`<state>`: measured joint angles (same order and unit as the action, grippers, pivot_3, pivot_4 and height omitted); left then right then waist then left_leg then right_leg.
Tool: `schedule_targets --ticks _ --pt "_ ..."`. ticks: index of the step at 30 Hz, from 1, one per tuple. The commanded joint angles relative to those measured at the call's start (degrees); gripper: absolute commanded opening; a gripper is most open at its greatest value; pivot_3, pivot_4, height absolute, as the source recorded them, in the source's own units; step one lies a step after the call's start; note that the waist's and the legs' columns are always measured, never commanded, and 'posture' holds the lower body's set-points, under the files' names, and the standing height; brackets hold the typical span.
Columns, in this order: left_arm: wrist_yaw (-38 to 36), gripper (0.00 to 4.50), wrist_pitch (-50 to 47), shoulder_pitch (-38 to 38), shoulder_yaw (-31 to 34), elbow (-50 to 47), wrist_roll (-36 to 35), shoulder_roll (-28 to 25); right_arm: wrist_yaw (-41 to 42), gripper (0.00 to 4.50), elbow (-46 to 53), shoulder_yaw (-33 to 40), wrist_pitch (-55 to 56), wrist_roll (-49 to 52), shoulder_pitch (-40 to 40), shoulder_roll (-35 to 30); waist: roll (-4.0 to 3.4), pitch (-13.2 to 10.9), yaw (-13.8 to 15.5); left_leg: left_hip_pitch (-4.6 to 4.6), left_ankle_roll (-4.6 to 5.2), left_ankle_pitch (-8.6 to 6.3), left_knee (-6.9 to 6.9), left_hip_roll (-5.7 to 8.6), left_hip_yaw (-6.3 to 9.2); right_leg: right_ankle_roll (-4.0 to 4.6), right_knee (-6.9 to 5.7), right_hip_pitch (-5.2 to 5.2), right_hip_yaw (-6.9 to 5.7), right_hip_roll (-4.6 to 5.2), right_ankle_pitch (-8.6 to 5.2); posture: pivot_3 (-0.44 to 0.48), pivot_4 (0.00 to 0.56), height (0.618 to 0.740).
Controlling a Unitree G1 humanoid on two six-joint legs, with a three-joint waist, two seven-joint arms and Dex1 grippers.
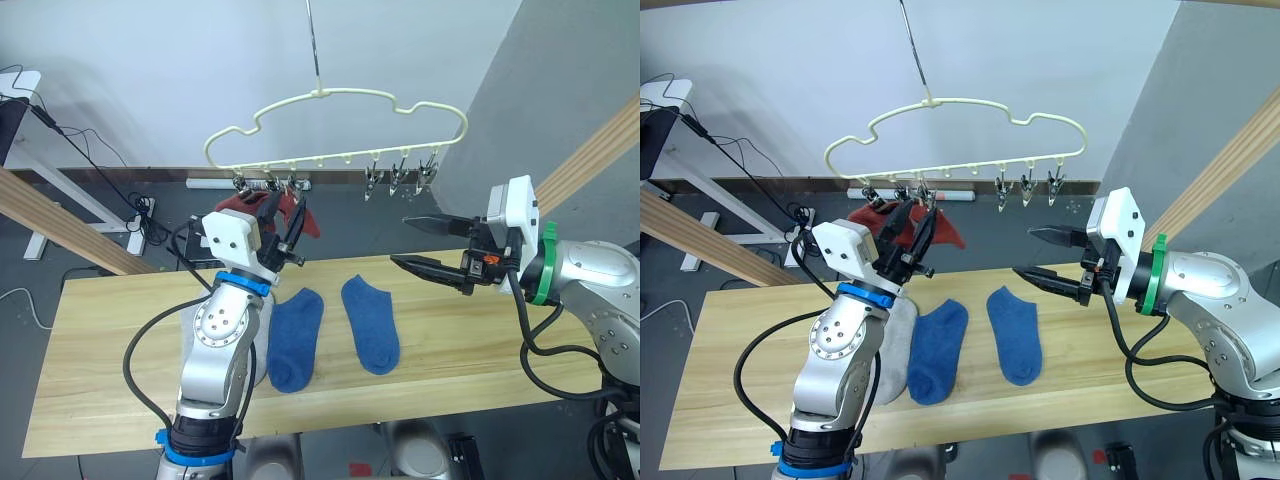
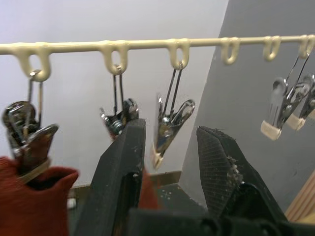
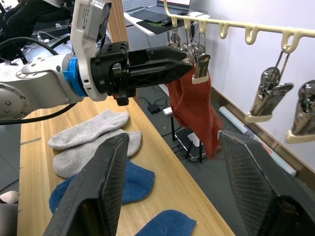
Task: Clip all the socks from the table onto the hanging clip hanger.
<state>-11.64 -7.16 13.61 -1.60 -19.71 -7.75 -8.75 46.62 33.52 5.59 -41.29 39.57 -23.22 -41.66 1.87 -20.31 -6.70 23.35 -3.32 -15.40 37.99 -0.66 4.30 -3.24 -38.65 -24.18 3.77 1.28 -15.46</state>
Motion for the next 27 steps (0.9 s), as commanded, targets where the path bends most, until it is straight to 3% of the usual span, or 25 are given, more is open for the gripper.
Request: schedule_targets --ticks 1,24,27 --pt "0.59 1.79 1.51 0.89 0.61 -0.77 0.54 0.26 -0.23 3.0 2.25 0.74 0.15 1.4 -0.08 -0.67 0.0 0.0 -0.08 0.0 0.0 0.0 0.0 0.0 -0.01 0.0 0.0 0.0 0.01 0.0 0.0 -0.279 0.35 0.737" --pt "1.26 1.79 0.69 3.08 0.65 -0.05 0.39 0.83 -0.5 3.0 2.29 0.7 -0.07 3.09 0.14 -1.18 0.0 0.0 -1.3 0.0 0.0 0.0 0.0 0.0 0.0 0.0 -0.01 0.01 0.0 0.0 0.0 -0.28 0.355 0.737" --pt "1.46 1.3 0.28 2.83 0.76 -0.24 0.28 1.07 -0.59 3.0 2.4 0.74 -0.24 3.31 0.21 -1.21 0.0 0.0 -1.3 0.0 0.0 0.0 0.0 0.0 0.0 0.0 -0.02 0.01 0.01 0.0 0.0 -0.28 0.356 0.737"
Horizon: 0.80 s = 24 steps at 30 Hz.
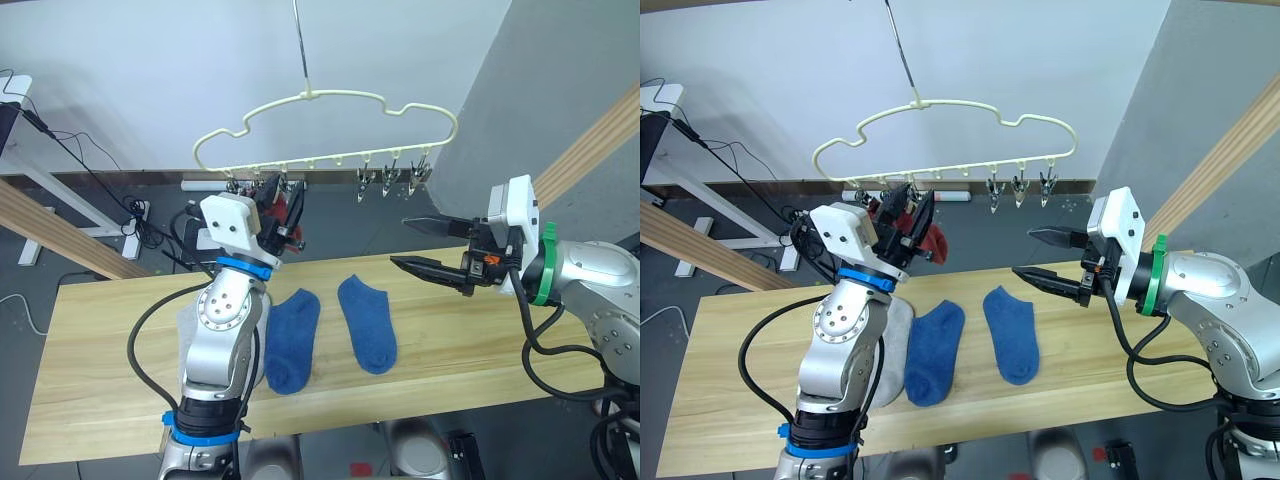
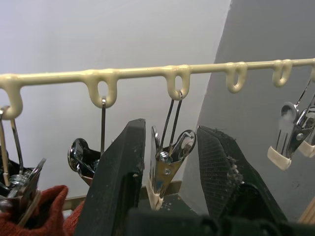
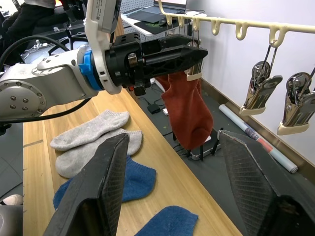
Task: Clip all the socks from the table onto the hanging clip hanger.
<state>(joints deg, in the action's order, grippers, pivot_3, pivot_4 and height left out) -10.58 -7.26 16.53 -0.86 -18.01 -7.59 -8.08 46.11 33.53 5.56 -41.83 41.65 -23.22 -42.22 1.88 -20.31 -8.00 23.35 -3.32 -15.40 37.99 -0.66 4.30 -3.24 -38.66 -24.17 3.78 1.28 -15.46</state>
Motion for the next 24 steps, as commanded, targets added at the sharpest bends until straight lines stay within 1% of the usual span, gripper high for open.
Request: schedule_targets --ticks 1,3,6,8,11,14,16,18,19,20,22,24 --pt "0.39 1.01 0.35 -0.11 0.03 -1.99 0.1 0.45 -0.11 3.0 2.39 0.78 0.3 1.25 0.21 -0.63 0.0 0.0 0.0 0.0 0.0 0.0 0.0 0.0 0.0 0.0 0.0 0.0 0.0 0.0 0.0 -0.281 0.357 0.737" --pt "0.33 0.55 0.41 -0.08 0.06 -1.99 0.15 0.47 -0.14 3.0 2.37 0.75 0.34 1.22 0.2 -0.58 0.0 0.0 0.0 0.0 0.0 0.0 0.0 0.0 0.0 0.0 0.0 0.0 0.0 0.0 0.0 -0.281 0.357 0.737" --pt "0.18 0.18 0.42 0.01 0.14 -1.95 0.16 0.46 -0.16 3.0 2.42 0.73 0.33 1.27 0.25 -0.56 0.0 0.0 -0.01 0.0 0.0 0.0 0.0 0.0 0.0 0.0 -0.01 0.0 0.0 0.0 0.0 -0.28 0.357 0.737" --pt "0.13 0.09 0.47 -0.02 0.29 -1.99 0.15 0.37 -0.3 3.0 2.47 0.65 0.28 1.25 0.26 -0.48 0.0 0.0 -0.01 -0.01 0.0 0.0 0.01 0.0 0.0 0.0 -0.03 0.0 0.0 0.0 0.0 -0.278 0.356 0.737" --pt "0.06 0.08 0.41 -0.24 0.51 -2.18 0.19 0.11 -0.38 3.0 2.78 0.18 -0.07 1.15 0.91 -0.59 0.0 0.0 -0.01 -0.01 0.0 0.0 0.02 0.0 0.0 0.0 -0.05 0.0 0.0 0.0 0.0 -0.278 0.356 0.737" --pt "-0.37 0.07 0.19 -0.31 0.81 -2.44 -0.13 -0.34 -1.35 3.0 3.42 -1.29 -3.01 1.05 2.63 -1.54 0.0 0.0 0.03 -0.01 0.0 0.0 0.02 0.0 0.01 0.0 -0.05 0.0 -0.01 0.0 0.0 -0.278 0.356 0.737" --pt "-0.6 0.07 -0.13 -0.25 1.1 -2.66 -0.46 -0.75 -4.01 3.39 3.77 -3.63 -3.2 -2.75 4.29 -1.77 0.0 0.0 0.01 0.0 0.0 0.0 0.01 0.0 0.01 0.0 -0.04 0.0 0.0 0.0 0.0 -0.268 0.364 0.737" --pt "-1.85 0.07 -1.16 0.01 1.46 -3.25 -1.77 -1.69 -10.23 3.88 3.97 -10.35 -2.23 -9.6 8.68 1.05 0.02 0.0 0.02 -0.01 0.0 0.0 0.02 0.0 0.01 0.0 -0.04 0.0 0.0 0.0 0.0 -0.268 0.364 0.737" --pt "-2.32 0.07 -1.54 0.11 1.53 -3.47 -2.22 -1.97 -12.51 4.24 3.93 -12.67 -1.96 -11.85 10.03 2.31 0.05 0.02 0.02 -0.02 0.0 0.0 0.01 -0.02 0.02 -0.01 -0.04 0.01 -0.02 -0.01 0.0 -0.268 0.364 0.737" --pt "-2.96 0.07 -2.15 0.31 1.66 -3.94 -2.9 -2.29 -16.39 4.5 2.85 -16.0 -0.66 -15.85 11.56 4.95 0.03 0.0 0.01 -0.02 -0.01 0.0 -0.01 -0.05 0.06 -0.01 -0.04 0.01 -0.05 -0.05 0.0 -0.268 0.364 0.737" --pt "-3.92 0.07 -3.44 0.66 1.86 -4.61 -3.94 -3.03 -21.91 4.5 0.3 -21.27 0.9 -22.28 13.22 9.0 0.02 -0.01 -0.01 -0.02 -0.02 0.01 -0.03 -0.06 0.04 -0.01 -0.07 -0.04 -0.01 -0.06 -0.01 -0.263 0.371 0.737" --pt "-4.76 0.07 -4.38 0.8 1.96 -5.08 -4.84 -3.66 -24.4 4.5 -3.38 -26.52 3.71 -28.06 14.17 11.97 0.0 -0.02 -0.13 -0.03 -0.03 0.02 0.0 -0.04 -0.04 -0.02 -0.13 -0.08 0.09 -0.03 -0.01 -0.263 0.371 0.737"
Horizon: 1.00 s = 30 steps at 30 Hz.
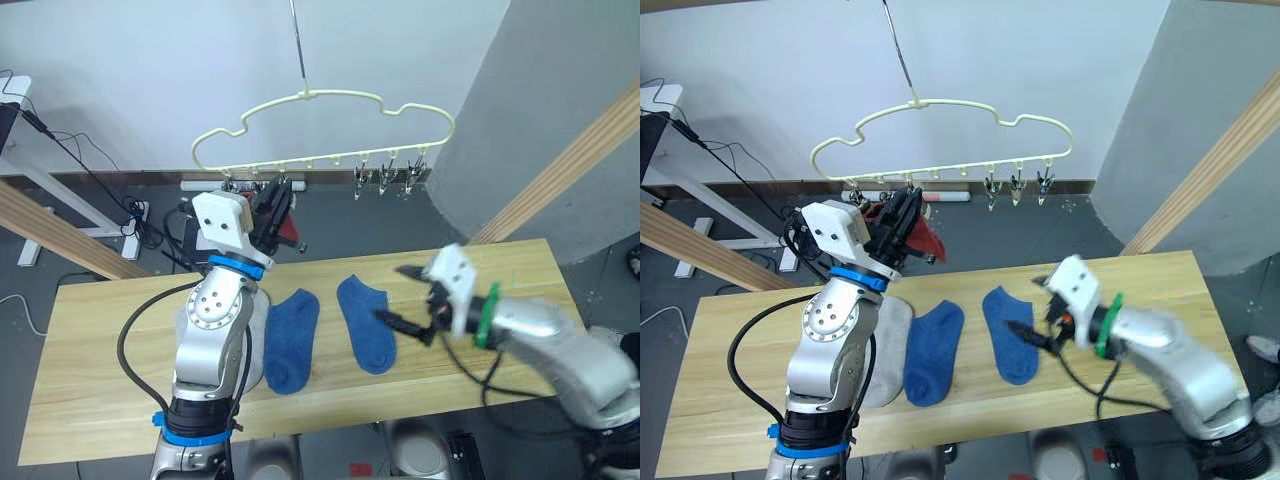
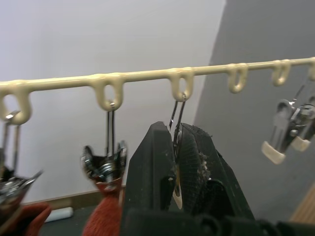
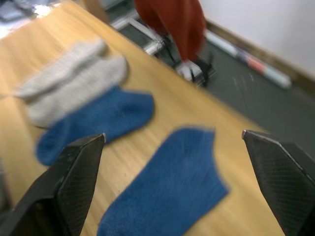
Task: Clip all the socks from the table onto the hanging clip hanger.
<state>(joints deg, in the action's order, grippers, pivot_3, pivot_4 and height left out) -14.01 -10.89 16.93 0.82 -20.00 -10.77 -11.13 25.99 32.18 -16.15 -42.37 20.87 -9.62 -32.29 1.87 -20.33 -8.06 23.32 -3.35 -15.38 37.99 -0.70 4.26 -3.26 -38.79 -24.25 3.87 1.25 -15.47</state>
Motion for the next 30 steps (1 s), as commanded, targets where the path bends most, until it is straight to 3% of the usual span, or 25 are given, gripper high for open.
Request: schedule_targets --ticks 1,11,19,22,30 --pt "-1.79 0.07 -1.42 0.48 0.26 -3.38 -2.2 -0.85 -6.03 4.5 -4.39 -6.64 5.33 -9.66 0.78 3.98 0.0 0.0 -0.08 -0.05 0.0 0.0 0.01 0.02 -0.08 -0.02 -0.01 0.0 0.09 0.01 0.0 -0.254 0.374 0.737" --pt "-2.85 0.07 -4.92 0.47 0.92 -5.29 -4.64 -2.39 -15.22 4.5 -24.22 -8.95 15.53 -19.98 1.86 19.0 0.0 -0.01 0.08 -0.08 -0.01 0.0 -0.03 -0.02 -0.05 -0.05 0.04 0.01 0.09 -0.01 0.03 -0.226 0.371 0.737" --pt "-3.43 0.07 -6.24 0.39 1.37 -5.86 -5.64 -2.98 -13.15 4.5 -31.82 -7.34 18.71 -22.55 2.13 20.37 0.0 0.0 0.1 -0.19 -0.01 0.0 -0.02 -0.01 -0.04 -0.05 0.02 0.12 0.08 -0.01 0.03 -0.212 0.364 0.737" --pt "-4.28 0.07 -7.67 0.38 2.03 -6.56 -7.32 -3.6 -12.91 3.9 -32.92 -7.12 18.85 -23.65 2.17 20.01 0.01 0.0 0.1 -0.26 -0.01 0.0 -0.03 -0.01 -0.04 -0.05 -0.02 0.17 0.09 -0.02 0.03 -0.206 0.36 0.737" --pt "-6.55 0.07 -13.27 1.22 4.2 -8.19 -14.13 -5.5 -12.15 1.29 -32.87 -5.71 19.88 -24.98 2.63 20.25 0.01 0.01 0.11 -0.3 -0.01 0.0 -0.04 -0.02 -0.06 -0.05 -0.07 0.17 0.12 -0.03 0.02 -0.205 0.358 0.737"
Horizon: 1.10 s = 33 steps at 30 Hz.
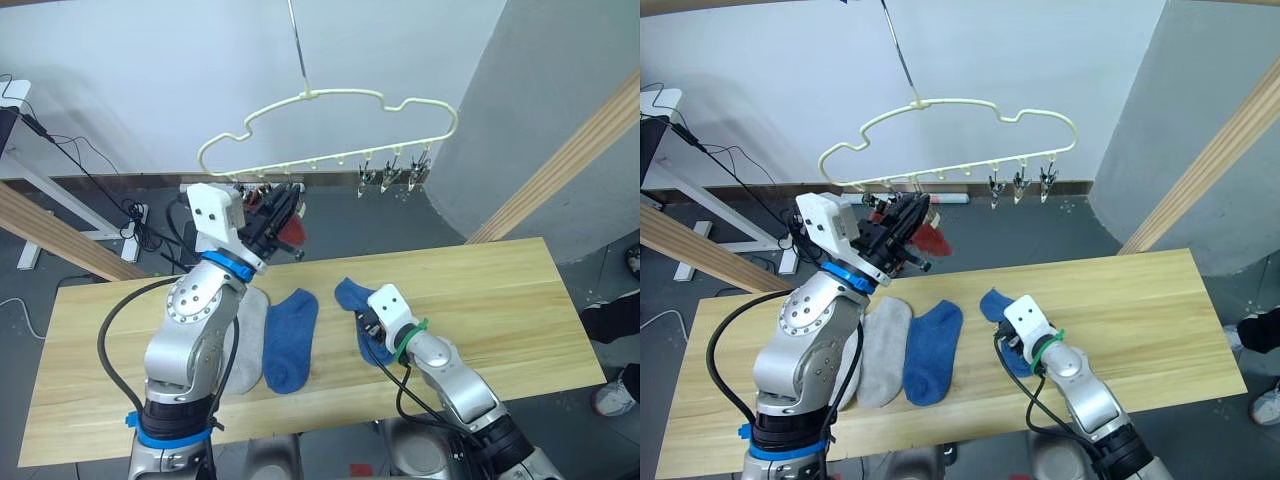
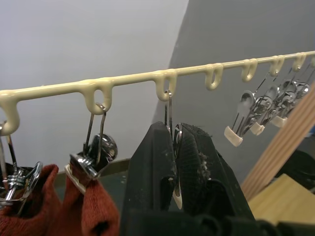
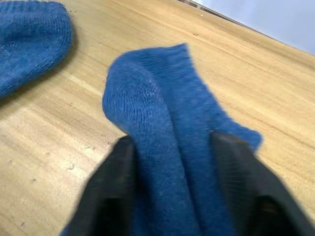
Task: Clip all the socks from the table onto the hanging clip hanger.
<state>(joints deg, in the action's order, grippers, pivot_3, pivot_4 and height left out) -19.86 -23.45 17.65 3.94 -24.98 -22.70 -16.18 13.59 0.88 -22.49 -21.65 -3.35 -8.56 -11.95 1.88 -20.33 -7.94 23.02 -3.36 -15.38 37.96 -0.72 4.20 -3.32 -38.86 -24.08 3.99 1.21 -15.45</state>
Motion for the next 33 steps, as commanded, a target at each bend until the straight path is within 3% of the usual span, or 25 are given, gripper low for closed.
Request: schedule_targets --ticks 1,4,10,18,23,33 --pt "-0.62 0.07 -1.19 0.61 1.29 -3.25 -2.82 -0.45 0.39 0.85 -1.54 0.74 -0.83 -0.86 1.59 -0.06 0.0 0.0 0.0 0.0 0.0 0.0 0.0 0.0 -0.01 0.0 0.0 0.0 0.02 0.0 0.0 -0.205 0.358 0.737" --pt "-0.47 0.07 -7.13 1.9 3.93 -3.78 -9.96 -0.65 1.17 0.0 0.56 1.42 0.24 -0.78 1.89 -0.58 0.0 0.0 -0.01 0.0 0.0 0.0 0.0 0.0 0.01 0.0 0.0 0.0 0.0 0.0 0.0 -0.208 0.358 0.737" --pt "4.47 0.07 -17.57 4.83 10.11 -3.92 -23.75 -0.21 5.23 0.0 13.1 4.26 1.01 3.87 0.03 0.14 0.0 -0.01 -0.07 0.06 0.0 0.0 0.0 0.0 0.03 0.0 0.0 -0.07 0.04 0.02 0.0 -0.215 0.361 0.737" --pt "9.24 0.07 -23.6 6.97 13.63 -3.03 -35.07 -0.98 8.43 0.0 21.98 5.85 0.54 8.88 -2.47 2.6 -0.01 -0.01 0.01 0.05 -0.01 -0.01 -0.03 -0.02 0.07 0.0 0.01 -0.06 -0.02 -0.01 0.0 -0.217 0.361 0.737" --pt "11.34 0.07 -24.76 6.84 13.77 -3.14 -38.93 -1.43 8.06 0.0 22.11 5.59 0.71 10.02 -4.85 5.18 0.0 -0.01 0.0 0.05 -0.01 -0.01 -0.02 0.0 0.11 0.0 0.01 -0.08 0.04 0.05 0.0 -0.218 0.36 0.737" --pt "12.31 0.07 -23.71 6.02 12.76 -3.37 -39.5 -2.74 8.2 0.0 22.75 6.3 1.21 11.38 -5.92 6.74 -0.01 -0.01 0.03 0.06 -0.01 -0.01 -0.03 0.01 0.11 0.01 0.03 -0.08 0.01 0.03 0.0 -0.208 0.359 0.737"
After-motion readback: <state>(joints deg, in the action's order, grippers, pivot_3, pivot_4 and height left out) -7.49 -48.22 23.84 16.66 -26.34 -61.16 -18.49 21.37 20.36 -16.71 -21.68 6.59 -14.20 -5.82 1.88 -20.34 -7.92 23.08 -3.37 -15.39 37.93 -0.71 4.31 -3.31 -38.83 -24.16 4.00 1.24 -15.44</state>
